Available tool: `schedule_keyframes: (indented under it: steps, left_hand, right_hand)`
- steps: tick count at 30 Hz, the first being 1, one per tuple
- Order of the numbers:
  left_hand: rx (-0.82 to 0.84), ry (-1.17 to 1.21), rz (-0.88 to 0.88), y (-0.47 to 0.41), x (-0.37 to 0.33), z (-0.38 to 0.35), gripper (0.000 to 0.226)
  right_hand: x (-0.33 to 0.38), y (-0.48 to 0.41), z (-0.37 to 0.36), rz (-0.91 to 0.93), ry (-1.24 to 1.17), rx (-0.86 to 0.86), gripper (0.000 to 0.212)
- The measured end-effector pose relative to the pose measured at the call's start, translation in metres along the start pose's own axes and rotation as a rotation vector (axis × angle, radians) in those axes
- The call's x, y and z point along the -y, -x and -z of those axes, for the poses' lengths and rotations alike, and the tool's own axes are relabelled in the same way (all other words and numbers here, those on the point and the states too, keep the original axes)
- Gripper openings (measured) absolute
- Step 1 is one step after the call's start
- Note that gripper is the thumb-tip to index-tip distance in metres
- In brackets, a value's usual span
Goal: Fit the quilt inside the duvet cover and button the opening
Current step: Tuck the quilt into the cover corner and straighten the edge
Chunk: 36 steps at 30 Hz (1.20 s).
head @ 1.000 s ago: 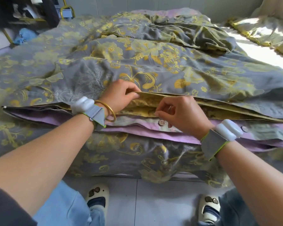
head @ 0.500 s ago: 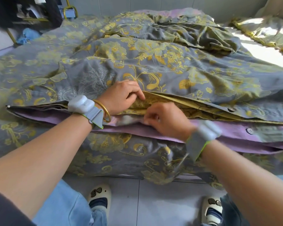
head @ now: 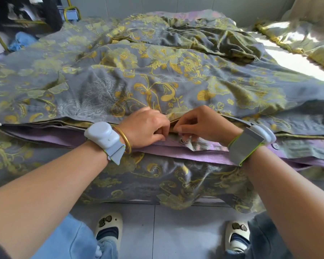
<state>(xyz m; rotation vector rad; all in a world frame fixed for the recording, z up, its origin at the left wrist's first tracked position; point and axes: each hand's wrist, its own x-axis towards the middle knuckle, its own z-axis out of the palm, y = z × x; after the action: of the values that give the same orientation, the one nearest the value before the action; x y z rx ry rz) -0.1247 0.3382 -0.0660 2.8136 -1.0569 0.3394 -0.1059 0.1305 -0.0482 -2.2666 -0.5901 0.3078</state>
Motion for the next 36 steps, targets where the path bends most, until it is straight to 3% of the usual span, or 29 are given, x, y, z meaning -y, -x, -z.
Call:
schedule_keyframes:
  steps: [6, 9, 11, 12, 16, 20, 24, 28, 32, 36]
  left_hand:
    - [-0.054, -0.156, -0.122, 0.002, -0.025, -0.023, 0.061]
    - [-0.107, -0.24, -0.083, -0.004, -0.035, -0.042, 0.04]
    - [-0.183, -0.111, 0.0, -0.011, -0.035, -0.043, 0.012]
    - [-0.205, 0.029, 0.085, -0.015, -0.033, -0.038, 0.009]
    - [-0.295, 0.417, 0.439, -0.029, -0.015, -0.014, 0.006]
    - [-0.21, 0.518, 0.441, -0.031, -0.005, -0.007, 0.006]
    - [-0.275, 0.562, 0.445, -0.032, 0.002, 0.001, 0.008]
    - [-0.319, 0.398, 0.432, -0.035, -0.002, 0.002, 0.01]
    - [-0.429, 0.095, 0.361, -0.032, -0.019, -0.009, 0.01]
    - [-0.583, -0.129, 0.264, -0.034, -0.033, -0.014, 0.011]
  right_hand:
    - [0.0, 0.02, 0.006, -0.065, -0.151, -0.088, 0.013]
    - [0.003, 0.029, 0.005, -0.121, -0.28, -0.066, 0.018]
    - [0.004, 0.034, 0.001, -0.179, -0.377, -0.013, 0.021]
    - [0.005, 0.036, -0.003, -0.214, -0.438, 0.034, 0.02]
    - [0.001, 0.042, -0.031, -0.452, -0.739, 0.22, 0.023]
    - [-0.011, 0.048, -0.055, -0.666, -0.931, 0.305, 0.027]
    - [-0.016, 0.052, -0.062, -0.769, -1.034, 0.213, 0.039]
    - [-0.013, 0.053, -0.061, -0.744, -1.007, 0.176, 0.035]
    - [-0.005, 0.043, -0.049, -0.483, -0.881, -0.092, 0.028]
    - [-0.006, 0.026, -0.032, -0.426, -1.162, -0.188, 0.022]
